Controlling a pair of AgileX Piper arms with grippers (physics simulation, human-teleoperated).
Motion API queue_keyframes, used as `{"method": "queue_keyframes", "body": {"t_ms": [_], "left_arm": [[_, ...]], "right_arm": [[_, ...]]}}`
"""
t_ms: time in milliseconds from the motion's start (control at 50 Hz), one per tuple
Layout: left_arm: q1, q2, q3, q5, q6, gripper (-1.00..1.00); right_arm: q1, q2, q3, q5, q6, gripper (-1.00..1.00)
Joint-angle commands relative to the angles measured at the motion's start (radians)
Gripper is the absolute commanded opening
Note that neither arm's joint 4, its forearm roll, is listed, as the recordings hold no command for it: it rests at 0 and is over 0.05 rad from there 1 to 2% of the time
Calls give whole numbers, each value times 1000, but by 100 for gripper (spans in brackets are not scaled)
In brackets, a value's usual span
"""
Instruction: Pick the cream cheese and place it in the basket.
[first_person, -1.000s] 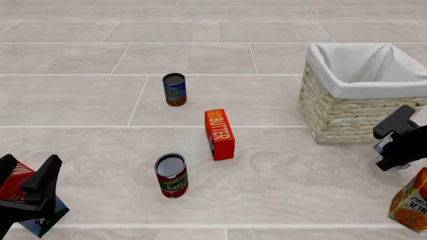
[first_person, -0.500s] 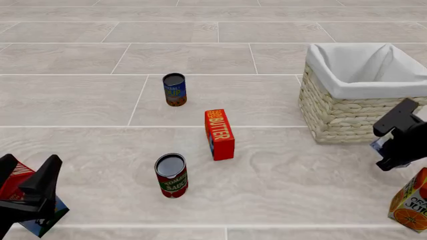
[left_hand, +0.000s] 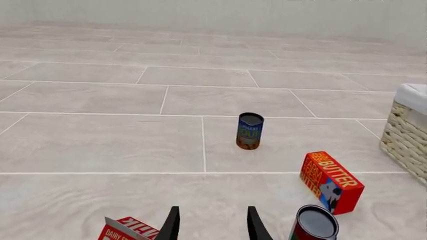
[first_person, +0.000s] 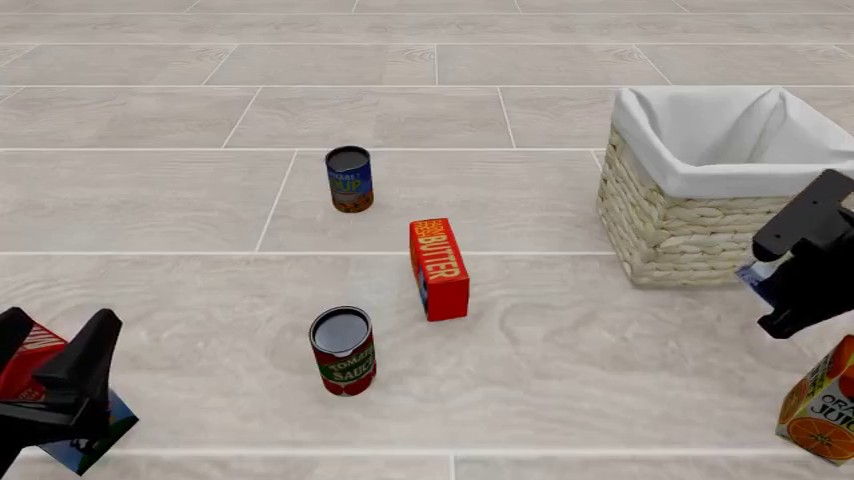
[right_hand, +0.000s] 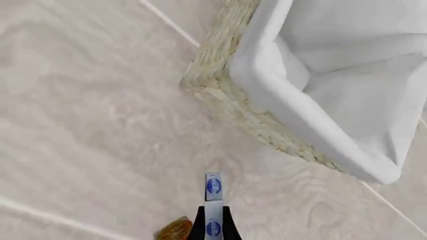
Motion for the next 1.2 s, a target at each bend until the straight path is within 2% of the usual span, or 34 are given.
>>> {"method": "queue_keyframes", "body": {"t_ms": [20, 360, 380, 420, 440, 480, 580, 740, 820, 840, 880, 940, 960, 1020, 1120, 1140, 1200], "left_arm": [[-1, -12, -6, 15, -5, 100], [-4, -31, -17, 38, -13, 100], [-5, -33, -17, 40, -12, 100], [-5, -37, -18, 44, -13, 100], [-5, -38, -19, 46, -15, 100], [-6, -38, -17, 44, -13, 100], [-8, -40, -17, 45, -15, 100], [-7, -37, 6, 17, -18, 100], [-8, -40, 7, 19, -18, 100], [-7, -38, 8, 16, -19, 100], [-8, -40, 9, 18, -20, 100], [-7, -56, 8, 31, -22, 100], [-7, -56, 8, 32, -22, 100], [-2, -61, 7, 37, -26, 100], [-3, -66, 4, 45, -28, 100], [-4, -68, 2, 49, -27, 100], [-3, -70, 0, 53, -30, 100]], "right_arm": [[60, -144, -15, 86, 42, -100], [153, -341, -58, 239, 125, -100], [158, -352, -62, 251, 135, -100], [208, -383, -90, 297, 206, -100], [216, -395, -94, 309, 214, -100], [201, -413, -79, 315, 186, -100], [217, -441, -108, 347, 217, -100], [260, -466, -245, 383, 382, -100], [269, -468, -274, 375, 425, -100], [275, -471, -285, 370, 447, -100], [320, -481, -328, 381, 534, -100], [328, -465, -358, 366, 588, -100], [328, -465, -358, 366, 588, -100], [318, -440, -387, 334, 609, -100], [290, -376, -408, 250, 697, -100], [280, -356, -415, 232, 740, -100], [277, -328, -408, 183, 795, -100]]}}
